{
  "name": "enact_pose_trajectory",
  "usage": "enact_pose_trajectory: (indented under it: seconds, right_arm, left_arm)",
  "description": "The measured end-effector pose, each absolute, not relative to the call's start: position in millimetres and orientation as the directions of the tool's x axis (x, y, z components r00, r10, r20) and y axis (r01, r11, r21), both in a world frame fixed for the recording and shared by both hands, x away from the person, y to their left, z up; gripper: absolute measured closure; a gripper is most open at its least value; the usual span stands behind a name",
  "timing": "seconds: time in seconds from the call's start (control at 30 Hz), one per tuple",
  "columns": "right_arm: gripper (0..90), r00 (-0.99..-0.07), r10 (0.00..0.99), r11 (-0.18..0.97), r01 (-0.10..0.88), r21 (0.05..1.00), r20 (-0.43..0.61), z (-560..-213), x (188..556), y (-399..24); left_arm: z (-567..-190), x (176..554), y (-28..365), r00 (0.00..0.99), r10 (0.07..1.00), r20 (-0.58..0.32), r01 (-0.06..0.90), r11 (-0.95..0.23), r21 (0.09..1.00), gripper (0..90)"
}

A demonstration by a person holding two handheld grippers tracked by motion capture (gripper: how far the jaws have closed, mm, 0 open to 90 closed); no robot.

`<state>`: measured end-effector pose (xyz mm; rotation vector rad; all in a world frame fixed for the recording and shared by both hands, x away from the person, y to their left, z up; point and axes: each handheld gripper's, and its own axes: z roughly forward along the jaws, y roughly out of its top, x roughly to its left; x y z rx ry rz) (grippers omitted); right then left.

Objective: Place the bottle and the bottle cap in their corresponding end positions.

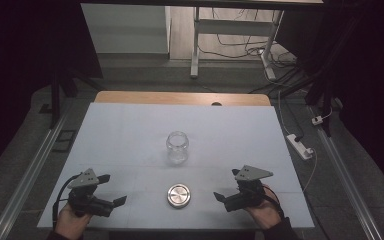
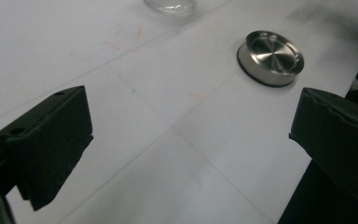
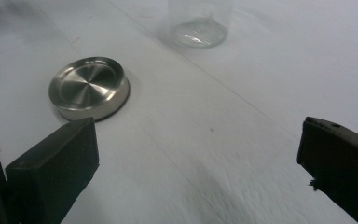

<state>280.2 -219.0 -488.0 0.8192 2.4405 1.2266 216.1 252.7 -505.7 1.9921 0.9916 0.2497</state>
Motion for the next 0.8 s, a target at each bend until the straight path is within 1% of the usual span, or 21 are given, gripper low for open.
enact_pose_trajectory:
  seconds: [0.17,0.47,0.57,0.67,0.73,0.8]
  right_arm:
    - [0.0,-0.761,0.649,0.451,0.396,0.8,0.011,-490.8,274.9,-237.0]
    - [0.0,-0.697,0.717,0.426,0.449,0.785,0.008,-493.7,260.6,-265.0]
    - [0.0,-0.668,0.744,0.411,0.476,0.778,0.015,-494.7,255.8,-274.5]
    - [0.0,-0.649,0.761,0.404,0.508,0.761,0.029,-497.5,254.2,-281.8]
    - [0.0,-0.643,0.764,0.385,0.512,0.768,0.046,-497.0,254.3,-283.9]
    - [0.0,-0.642,0.766,0.394,0.517,0.76,0.039,-498.1,255.2,-282.9]
  left_arm:
    - [-510.2,205.3,263.1,0.64,0.742,-0.2,0.568,-0.281,0.774,0.0]
    - [-519.0,188.9,285.3,0.572,0.79,-0.222,0.61,-0.228,0.759,0.0]
    - [-522.1,185.3,288.3,0.548,0.814,-0.191,0.623,-0.244,0.743,0.0]
    - [-522.2,182.8,290.4,0.529,0.825,-0.197,0.631,-0.227,0.742,0.0]
    - [-522.6,182.9,290.3,0.518,0.834,-0.191,0.64,-0.229,0.733,0.0]
    - [-522.5,183.6,289.5,0.519,0.833,-0.192,0.641,-0.231,0.732,0.0]
